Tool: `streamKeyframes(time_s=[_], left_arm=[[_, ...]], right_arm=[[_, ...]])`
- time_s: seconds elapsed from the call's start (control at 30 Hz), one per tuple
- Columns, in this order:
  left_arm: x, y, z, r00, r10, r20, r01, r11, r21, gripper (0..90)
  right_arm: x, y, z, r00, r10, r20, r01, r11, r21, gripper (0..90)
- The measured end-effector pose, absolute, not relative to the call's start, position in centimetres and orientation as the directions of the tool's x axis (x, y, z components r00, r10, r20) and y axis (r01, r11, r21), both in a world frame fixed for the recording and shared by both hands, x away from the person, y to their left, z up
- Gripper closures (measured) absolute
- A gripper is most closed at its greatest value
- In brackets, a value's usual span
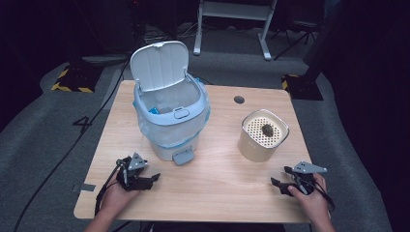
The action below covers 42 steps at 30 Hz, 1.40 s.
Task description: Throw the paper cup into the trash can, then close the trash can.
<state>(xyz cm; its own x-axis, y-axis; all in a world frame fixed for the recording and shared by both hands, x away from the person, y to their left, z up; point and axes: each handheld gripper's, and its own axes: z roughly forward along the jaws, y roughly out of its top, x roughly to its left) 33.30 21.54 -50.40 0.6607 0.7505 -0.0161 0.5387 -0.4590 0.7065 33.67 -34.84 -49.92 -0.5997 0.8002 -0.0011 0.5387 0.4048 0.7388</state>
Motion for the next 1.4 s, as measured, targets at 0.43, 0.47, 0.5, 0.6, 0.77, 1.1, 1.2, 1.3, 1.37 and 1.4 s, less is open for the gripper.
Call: streamKeyframes(time_s=[0.43, 0.47, 0.5, 0.6, 0.77, 1.1, 1.2, 1.3, 1.37, 1.4], left_arm=[[33.1, 21.6, -50.3, 0.674, 0.739, -0.011, 0.527, -0.47, 0.708, 32.2], [33.1, 21.6, -50.3, 0.673, 0.74, -0.012, 0.529, -0.469, 0.707, 32.6], [33.1, 21.6, -50.3, 0.675, 0.738, -0.009, 0.527, -0.474, 0.705, 33.0], [33.0, 21.8, -50.2, 0.675, 0.737, -0.013, 0.531, -0.474, 0.702, 34.2], [32.9, 22.5, -49.9, 0.67, 0.741, -0.036, 0.538, -0.452, 0.711, 37.0], [31.8, 24.3, -47.2, 0.714, 0.682, -0.157, 0.474, -0.306, 0.826, 40.2], [31.5, 24.7, -45.7, 0.721, 0.675, -0.156, 0.435, -0.265, 0.861, 41.2], [31.5, 25.0, -44.2, 0.731, 0.66, -0.171, 0.417, -0.235, 0.878, 47.5], [31.6, 25.2, -43.2, 0.745, 0.644, -0.174, 0.401, -0.223, 0.889, 51.0], [31.7, 25.2, -42.6, 0.752, 0.635, -0.178, 0.396, -0.219, 0.892, 52.0]], right_arm=[[33.7, -34.8, -50.5, -0.56, 0.828, -0.009, 0.556, 0.385, 0.736, 14.9], [33.7, -34.8, -50.5, -0.563, 0.827, -0.009, 0.556, 0.386, 0.736, 14.8], [33.8, -34.8, -50.5, -0.564, 0.826, -0.008, 0.556, 0.387, 0.736, 14.8], [33.8, -34.8, -50.5, -0.567, 0.824, -0.007, 0.555, 0.388, 0.736, 14.6], [33.8, -34.8, -50.5, -0.568, 0.823, -0.005, 0.555, 0.388, 0.736, 14.6], [33.8, -34.8, -50.5, -0.567, 0.824, -0.009, 0.554, 0.389, 0.736, 14.6], [33.8, -34.8, -50.5, -0.567, 0.824, -0.009, 0.554, 0.389, 0.736, 14.6], [33.8, -34.8, -50.5, -0.567, 0.824, -0.009, 0.554, 0.389, 0.736, 14.6], [33.8, -34.8, -50.5, -0.567, 0.824, -0.009, 0.554, 0.389, 0.736, 14.6], [33.8, -34.8, -50.5, -0.567, 0.824, -0.009, 0.554, 0.389, 0.736, 14.6]])
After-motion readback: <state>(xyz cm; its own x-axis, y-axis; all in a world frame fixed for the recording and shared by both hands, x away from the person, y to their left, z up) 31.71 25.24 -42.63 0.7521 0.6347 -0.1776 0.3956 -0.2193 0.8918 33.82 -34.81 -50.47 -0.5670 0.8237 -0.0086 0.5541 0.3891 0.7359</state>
